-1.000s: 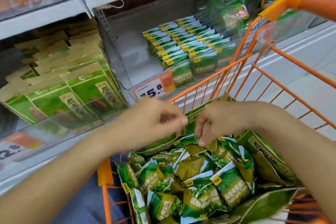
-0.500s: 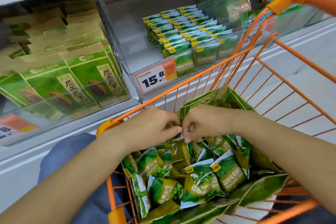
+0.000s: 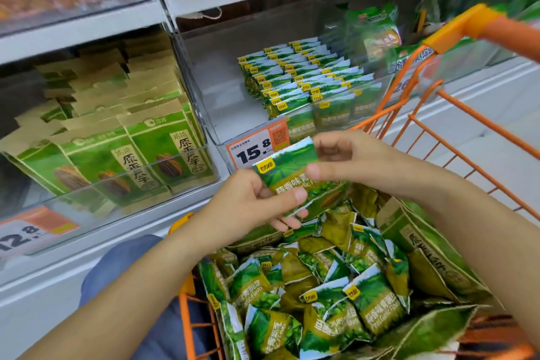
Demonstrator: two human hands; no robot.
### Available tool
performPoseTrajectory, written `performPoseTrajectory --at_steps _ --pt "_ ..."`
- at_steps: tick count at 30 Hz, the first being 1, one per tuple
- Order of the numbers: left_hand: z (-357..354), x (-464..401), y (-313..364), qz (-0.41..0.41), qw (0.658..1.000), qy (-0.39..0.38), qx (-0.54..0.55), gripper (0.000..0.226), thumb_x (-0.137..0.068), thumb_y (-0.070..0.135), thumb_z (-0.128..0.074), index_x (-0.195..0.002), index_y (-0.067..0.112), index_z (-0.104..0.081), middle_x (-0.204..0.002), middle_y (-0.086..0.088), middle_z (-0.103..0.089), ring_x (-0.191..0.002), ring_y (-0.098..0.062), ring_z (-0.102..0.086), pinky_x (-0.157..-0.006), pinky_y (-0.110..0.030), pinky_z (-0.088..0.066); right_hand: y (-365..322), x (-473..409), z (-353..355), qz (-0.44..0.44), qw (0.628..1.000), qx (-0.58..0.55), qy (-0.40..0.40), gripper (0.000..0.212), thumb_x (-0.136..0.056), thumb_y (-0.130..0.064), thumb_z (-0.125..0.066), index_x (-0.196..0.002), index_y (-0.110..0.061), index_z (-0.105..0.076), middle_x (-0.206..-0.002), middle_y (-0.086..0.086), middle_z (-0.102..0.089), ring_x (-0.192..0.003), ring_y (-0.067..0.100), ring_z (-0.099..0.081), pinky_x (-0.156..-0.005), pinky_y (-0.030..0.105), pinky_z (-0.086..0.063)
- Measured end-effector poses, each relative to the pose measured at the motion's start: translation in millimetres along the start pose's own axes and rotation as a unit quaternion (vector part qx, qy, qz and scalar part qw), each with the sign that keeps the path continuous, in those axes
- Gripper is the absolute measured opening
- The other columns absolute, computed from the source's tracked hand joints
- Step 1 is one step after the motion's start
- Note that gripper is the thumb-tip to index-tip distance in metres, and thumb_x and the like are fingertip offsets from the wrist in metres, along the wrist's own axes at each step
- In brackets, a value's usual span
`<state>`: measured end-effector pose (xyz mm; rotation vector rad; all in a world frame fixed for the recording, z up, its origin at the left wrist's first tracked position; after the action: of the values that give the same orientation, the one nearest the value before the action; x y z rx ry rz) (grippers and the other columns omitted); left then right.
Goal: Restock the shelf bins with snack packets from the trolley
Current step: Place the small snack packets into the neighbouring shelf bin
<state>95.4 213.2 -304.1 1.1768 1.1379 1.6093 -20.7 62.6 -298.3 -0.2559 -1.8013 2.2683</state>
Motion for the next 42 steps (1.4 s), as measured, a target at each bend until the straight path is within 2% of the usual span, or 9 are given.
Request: performPoseTrajectory --at_steps 2,5,9,17,20,27,31,38,42 --pt "-1 1 1 0.000 1.000 -0.001 -0.001 0.039 -0.081 0.016 -0.065 -0.042 0.016 -0.067 -0.057 -0.002 -0.069 -0.056 -0.008 -0.069 -0.051 -0.015 -0.053 0 0 -3 -0.010 1.000 -0.002 -0.011 0.072 -0.071 -0.046 -0.078 -0.100 0.017 -0.057 -0.107 0.034 -0.061 -0.102 0.048 -0.059 -0.094 0.057 -0.044" --pt "-1 2 2 0.006 1.000 0.001 -0.009 0.039 -0.084 0.015 -0.063 -0.045 0.010 -0.060 -0.053 -0.003 -0.067 -0.057 -0.008 -0.070 -0.047 -0.014 -0.050 2 -2 -2 0.005 1.000 -0.003 -0.002 0.060 -0.070 -0.038 -0.081 -0.078 0.015 -0.053 -0.074 0.034 -0.055 -0.064 0.042 -0.053 -0.065 0.037 -0.047" --pt "1 0 1 0.000 0.999 0.026 0.028 0.029 -0.079 0.024 -0.062 -0.062 0.002 -0.055 -0.056 -0.012 -0.067 -0.064 -0.013 -0.072 -0.048 -0.019 -0.053 -2 -2 -1 0.044 0.998 0.010 0.054 0.046 -0.073 -0.026 -0.075 -0.055 -0.010 -0.035 -0.052 -0.005 -0.026 -0.052 0.009 -0.025 -0.049 0.021 -0.021" --pt "17 -14 23 -0.125 0.970 0.143 -0.149 0.018 -0.073 0.033 -0.079 -0.090 0.033 -0.073 -0.081 0.014 -0.073 -0.075 -0.002 -0.067 -0.069 -0.018 -0.051 -7 1 9 0.050 0.996 0.002 0.079 0.021 -0.070 -0.029 -0.072 -0.063 -0.018 -0.055 -0.053 -0.012 -0.054 -0.050 0.000 -0.048 -0.053 0.010 -0.038" --pt "19 -22 31 -0.134 0.968 0.158 -0.139 0.027 -0.071 0.029 -0.081 -0.096 0.022 -0.074 -0.085 0.003 -0.075 -0.075 -0.010 -0.067 -0.070 -0.027 -0.053 -7 2 10 0.036 0.997 -0.011 0.064 0.040 -0.068 -0.025 -0.076 -0.105 -0.013 -0.068 -0.095 0.001 -0.075 -0.087 0.017 -0.071 -0.082 0.032 -0.057" --pt "23 -31 49 -0.087 0.970 0.110 -0.197 0.020 -0.070 0.027 -0.080 -0.086 0.026 -0.069 -0.076 0.009 -0.072 -0.063 -0.006 -0.062 -0.065 -0.024 -0.051 4 -2 16 0.006 0.996 0.010 0.086 0.024 -0.075 -0.022 -0.079 -0.096 -0.013 -0.072 -0.089 0.024 -0.070 -0.089 0.030 -0.070 -0.084 0.053 -0.054" --pt "34 -42 60 -0.100 0.917 0.157 -0.354 0.017 -0.074 0.025 -0.081 -0.075 0.028 -0.064 -0.070 0.007 -0.070 -0.066 -0.013 -0.062 -0.063 -0.030 -0.045 7 -4 11 -0.004 0.982 0.118 0.147 0.036 -0.080 -0.032 -0.075 -0.112 -0.020 -0.063 -0.079 -0.012 -0.061 -0.071 -0.001 -0.059 -0.072 0.021 -0.050" --pt "83 -104 78 -0.016 0.745 0.237 -0.624 0.039 -0.083 0.023 -0.062 -0.120 0.019 -0.052 -0.109 -0.014 -0.065 -0.099 -0.038 -0.059 -0.068 -0.033 -0.038 9 -5 20 0.038 0.886 0.379 0.263 0.027 -0.095 -0.035 -0.053 -0.118 -0.026 -0.063 -0.105 -0.007 -0.067 -0.107 0.014 -0.052 -0.083 0.032 -0.043" --pt "98 -142 82 0.078 0.713 0.210 -0.664 0.015 -0.078 0.007 -0.055 -0.092 0.006 -0.059 -0.087 -0.014 -0.060 -0.080 -0.033 -0.056 -0.063 -0.033 -0.039 4 -34 21 0.035 0.861 0.467 0.197 0.038 -0.098 -0.041 -0.044 -0.129 -0.021 -0.056 -0.125 0.001 -0.058 -0.125 0.020 -0.042 -0.107 0.033 -0.024"
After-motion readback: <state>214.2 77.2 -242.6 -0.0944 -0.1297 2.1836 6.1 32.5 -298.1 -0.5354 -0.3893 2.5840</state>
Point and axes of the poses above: each hand's wrist, its own x-axis away from the middle knuckle, its own z-axis out of the back of the hand, y = z × x, the point moved 1 cm from there along -x, towards the middle knuckle
